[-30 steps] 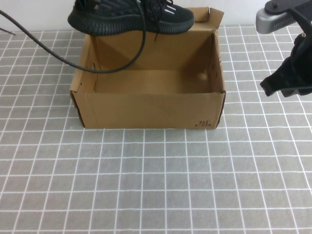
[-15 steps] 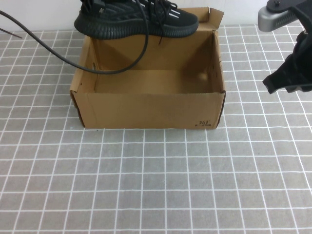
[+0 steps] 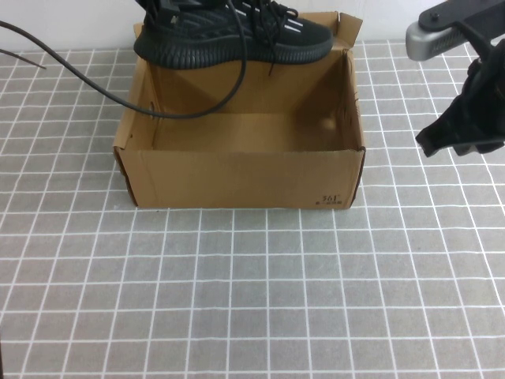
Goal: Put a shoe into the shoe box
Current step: Adjust the shoe
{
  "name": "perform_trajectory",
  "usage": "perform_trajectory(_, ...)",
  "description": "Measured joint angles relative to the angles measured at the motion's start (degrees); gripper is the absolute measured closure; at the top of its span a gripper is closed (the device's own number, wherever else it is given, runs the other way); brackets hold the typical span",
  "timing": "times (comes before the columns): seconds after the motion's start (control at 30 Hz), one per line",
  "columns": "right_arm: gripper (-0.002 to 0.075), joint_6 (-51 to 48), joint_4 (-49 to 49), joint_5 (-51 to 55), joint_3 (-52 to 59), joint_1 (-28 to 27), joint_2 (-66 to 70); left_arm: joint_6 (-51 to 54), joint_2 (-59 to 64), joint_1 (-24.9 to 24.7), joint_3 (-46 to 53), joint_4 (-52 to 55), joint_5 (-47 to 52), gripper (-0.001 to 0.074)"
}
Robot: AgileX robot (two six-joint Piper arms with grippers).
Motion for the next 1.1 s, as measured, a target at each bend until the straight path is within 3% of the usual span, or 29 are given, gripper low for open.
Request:
perform_trajectory(0.43, 0.0742, 0.00, -2.62, -0.44, 0.00, -0.11, 1.00, -1.18, 0.00, -5.96, 0.00, 2.20, 0.01, 0.0722)
perform_trajectory(0.57, 0.0742, 1.32, -4.12, -0.44, 0.00, -2.11, 1.00, -2.21, 0.00, -5.70, 0.00, 4.08, 0.23, 0.0722)
perform_trajectory(0.83, 0.0742, 2.69, -1.64, -1.00, 0.00, -11.21, 1.00, -0.48, 0.00, -3.64, 0.00, 7.13, 0.02, 0.0722)
perform_trajectory(1.1, 0.0742, 2.69, 0.26, -3.32, 0.00, -12.43, 1.00, 1.38, 2.93, -3.34, 0.00, 4.75, 0.02, 0.0722)
